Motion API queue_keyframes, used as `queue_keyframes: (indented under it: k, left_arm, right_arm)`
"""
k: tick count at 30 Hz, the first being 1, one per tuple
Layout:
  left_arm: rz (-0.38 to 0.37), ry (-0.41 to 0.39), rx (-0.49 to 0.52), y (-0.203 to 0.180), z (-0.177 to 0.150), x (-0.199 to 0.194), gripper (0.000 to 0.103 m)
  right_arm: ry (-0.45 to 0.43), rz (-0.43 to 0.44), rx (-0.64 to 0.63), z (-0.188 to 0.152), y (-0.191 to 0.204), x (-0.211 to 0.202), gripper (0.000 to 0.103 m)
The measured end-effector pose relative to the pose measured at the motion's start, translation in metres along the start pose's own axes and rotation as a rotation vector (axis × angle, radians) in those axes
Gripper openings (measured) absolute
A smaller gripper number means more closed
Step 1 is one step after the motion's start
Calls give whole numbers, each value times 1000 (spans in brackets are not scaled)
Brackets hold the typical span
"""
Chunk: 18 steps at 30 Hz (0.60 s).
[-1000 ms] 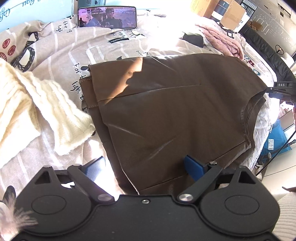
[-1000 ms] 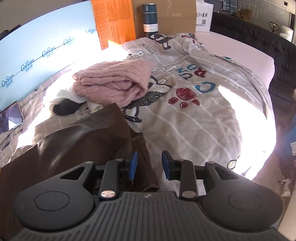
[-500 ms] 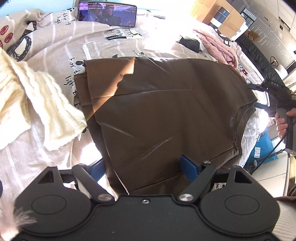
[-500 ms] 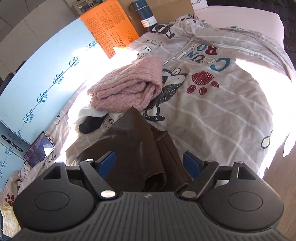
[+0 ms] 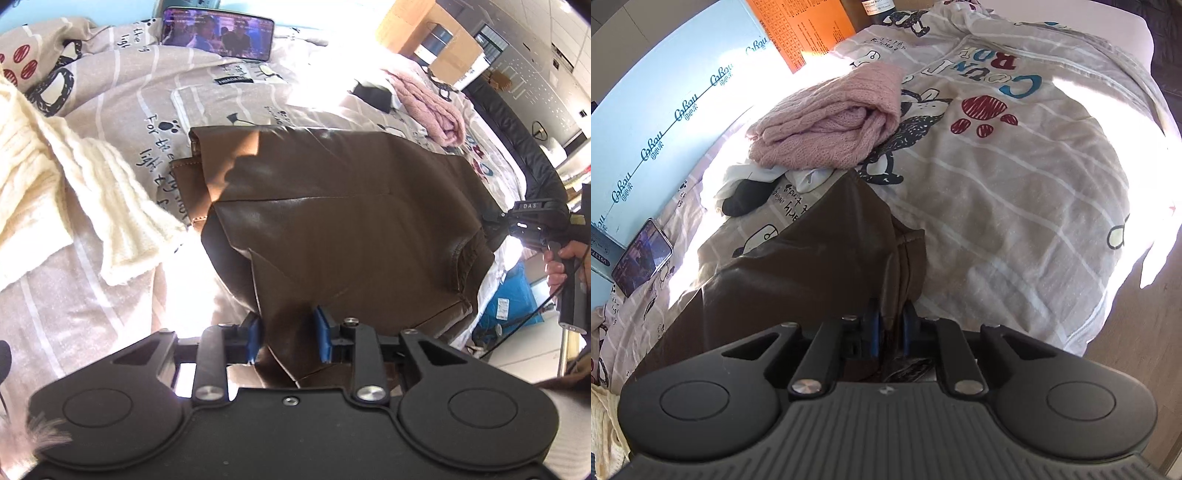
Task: Fold clothes
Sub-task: 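Lower the coat onto the duvet and open the left tool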
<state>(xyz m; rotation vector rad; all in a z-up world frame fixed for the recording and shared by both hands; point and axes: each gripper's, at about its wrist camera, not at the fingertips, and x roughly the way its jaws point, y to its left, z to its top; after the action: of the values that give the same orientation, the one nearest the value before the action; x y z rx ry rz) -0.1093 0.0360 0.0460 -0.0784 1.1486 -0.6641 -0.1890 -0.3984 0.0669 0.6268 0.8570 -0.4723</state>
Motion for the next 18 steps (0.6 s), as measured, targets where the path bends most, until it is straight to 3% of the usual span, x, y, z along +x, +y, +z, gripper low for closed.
queue_keyframes:
  k: [5, 8, 10, 14, 18]
  left_arm:
    - [32, 17, 33, -2, 5, 1, 35]
    - [70, 5, 79, -8, 5, -4, 51]
    - [105, -10, 124, -10, -2, -13, 67]
    - [189, -26, 256, -16, -20, -27, 78]
    - [227, -12, 403, -24, -37, -33, 84]
  right_arm:
    - [-1, -11, 3, -6, -13, -16, 11]
    - [-7, 5, 67, -5, -19, -18, 21]
    - [-17, 15, 73, -4, -20, -22, 28]
    - [-29, 28, 88, -1, -22, -30, 39]
    - [-21, 40, 98, 1, -22, -30, 41]
